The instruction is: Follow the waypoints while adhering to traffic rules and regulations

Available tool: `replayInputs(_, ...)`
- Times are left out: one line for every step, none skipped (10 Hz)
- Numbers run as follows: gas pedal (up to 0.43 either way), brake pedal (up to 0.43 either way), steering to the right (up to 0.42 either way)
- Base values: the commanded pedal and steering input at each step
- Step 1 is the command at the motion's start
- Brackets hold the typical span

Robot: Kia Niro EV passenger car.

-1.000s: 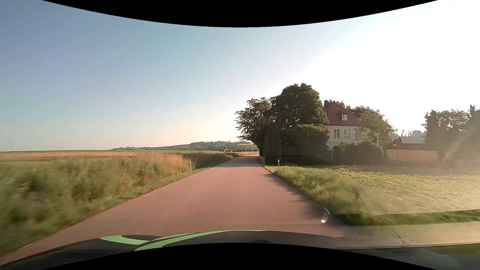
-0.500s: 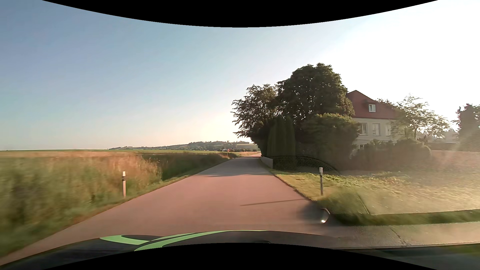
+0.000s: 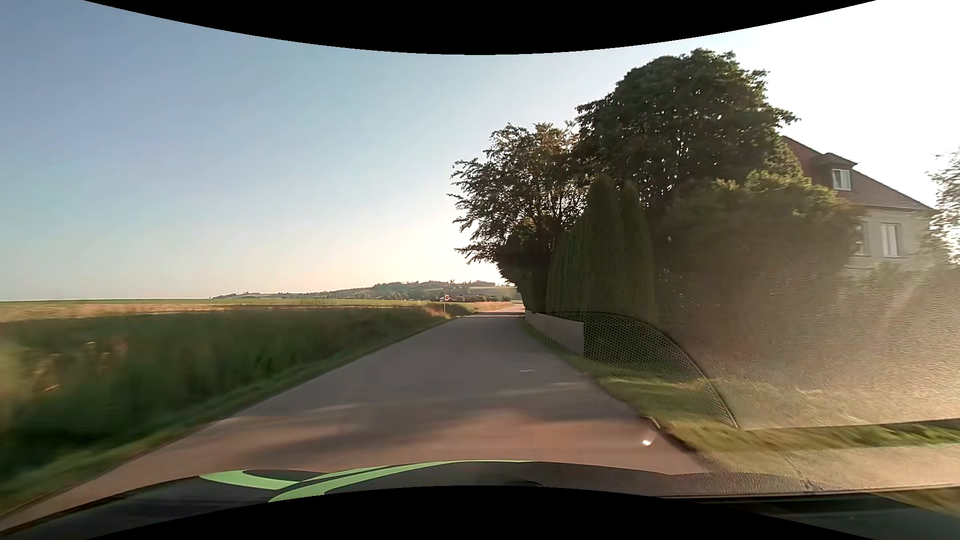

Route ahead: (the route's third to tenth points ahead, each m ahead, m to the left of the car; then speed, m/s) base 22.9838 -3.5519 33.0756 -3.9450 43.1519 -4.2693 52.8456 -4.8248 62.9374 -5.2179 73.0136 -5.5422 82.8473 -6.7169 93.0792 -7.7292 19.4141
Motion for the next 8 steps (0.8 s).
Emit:
replayInputs(0.11, 0.0, 0.005)
replayInputs(0.11, 0.0, 0.005)
replayInputs(0.11, 0.0, 0.005)
replayInputs(0.11, 0.0, 0.005)
replayInputs(0.11, 0.0, 0.005)
replayInputs(0.11, 0.0, 0.005)
replayInputs(0.11, 0.0, 0.005)
replayInputs(0.11, 0.0, 0.006)
